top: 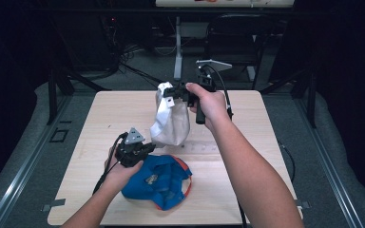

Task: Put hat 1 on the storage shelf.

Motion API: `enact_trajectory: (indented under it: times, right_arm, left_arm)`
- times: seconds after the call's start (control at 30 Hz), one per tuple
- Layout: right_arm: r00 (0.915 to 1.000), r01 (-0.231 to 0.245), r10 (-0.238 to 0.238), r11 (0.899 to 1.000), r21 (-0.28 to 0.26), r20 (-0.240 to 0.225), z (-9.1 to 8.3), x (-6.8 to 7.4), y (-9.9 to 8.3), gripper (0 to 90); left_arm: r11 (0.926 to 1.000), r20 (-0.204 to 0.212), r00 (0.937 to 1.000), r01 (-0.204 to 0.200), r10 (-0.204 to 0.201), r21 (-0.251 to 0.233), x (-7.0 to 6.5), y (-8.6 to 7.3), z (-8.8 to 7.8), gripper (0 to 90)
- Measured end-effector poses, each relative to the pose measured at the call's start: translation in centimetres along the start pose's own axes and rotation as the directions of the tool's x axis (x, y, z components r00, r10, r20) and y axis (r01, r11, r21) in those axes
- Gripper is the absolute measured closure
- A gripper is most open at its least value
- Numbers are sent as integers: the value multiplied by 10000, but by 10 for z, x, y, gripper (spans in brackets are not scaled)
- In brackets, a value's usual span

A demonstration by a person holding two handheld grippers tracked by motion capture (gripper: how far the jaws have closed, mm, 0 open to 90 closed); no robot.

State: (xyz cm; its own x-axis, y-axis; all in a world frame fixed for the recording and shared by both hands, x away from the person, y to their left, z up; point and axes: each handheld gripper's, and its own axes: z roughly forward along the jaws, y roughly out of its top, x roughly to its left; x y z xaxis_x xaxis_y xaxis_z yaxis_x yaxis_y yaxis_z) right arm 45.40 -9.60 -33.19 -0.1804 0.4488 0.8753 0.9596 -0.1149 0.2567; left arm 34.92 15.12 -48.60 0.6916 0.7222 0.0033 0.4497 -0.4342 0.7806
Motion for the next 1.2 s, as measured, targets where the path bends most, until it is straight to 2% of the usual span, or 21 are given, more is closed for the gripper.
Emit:
enact_trajectory:
  times: [0.13, 0.2, 0.23, 0.3, 0.37, 0.6, 0.83, 0.97, 1.03, 1.07, 1.13, 1.2]
  right_arm:
    - [10000, 45, -44, 9998, 183, -69, 3, 2, -2, 819]
    - [9999, 145, -143, 9994, 308, -95, 5, 3, -4, 819]
    - [9998, 160, -156, 9994, 299, -128, 6, 4, -5, 819]
    - [9998, 178, -175, 9993, 322, -87, 6, 5, -6, 819]
    - [9998, 206, -207, 9994, 292, 26, 7, 5, -6, 819]
    - [9998, 38, -44, 9996, 297, 215, 4, -5, -5, 819]
    - [9995, -52, 47, 9999, 165, 313, 5, -12, -5, 819]
    - [9984, -48, 33, 9996, 266, 572, 8, -17, -7, 819]
    - [9981, -83, 62, 9994, 334, 618, 9, -20, -8, 818]
    - [9979, -118, 101, 9996, 269, 643, 11, -21, -8, 818]
    - [9980, -132, 114, 9995, 291, 618, 13, -23, -9, 818]
    - [9971, -78, 42, 9988, 476, 757, 16, -25, -10, 818]
  left_arm:
    - [9999, 99, 9999, 97, -97, -42, 1, -3, -2, 860]
    - [9998, 291, 9994, 197, -195, -54, 0, -8, -2, 861]
    - [9996, 282, 9994, 216, -211, -173, 0, -9, -1, 861]
    - [9997, 318, 9992, 230, -228, -64, 1, -8, 0, 861]
    - [9997, 182, 9995, 248, -249, 41, 3, -8, 2, 859]
    - [9989, 225, 9990, 375, -382, 288, 4, -10, 9, 860]
    - [9981, 51, 9986, 532, -534, 323, 5, -12, 10, 860]
    - [9947, -48, 9948, 1014, -1014, 138, 9, -21, 9, 861]
    - [9928, 76, 9930, 1180, -1182, 202, 11, -24, 9, 861]
    - [9924, -5, 9925, 1222, -1222, 165, 11, -25, 9, 861]
    - [9908, 138, 9909, 1335, -1339, 230, 13, -27, 9, 861]
    - [9898, 127, 9900, 1400, -1404, 279, 13, -29, 12, 861]
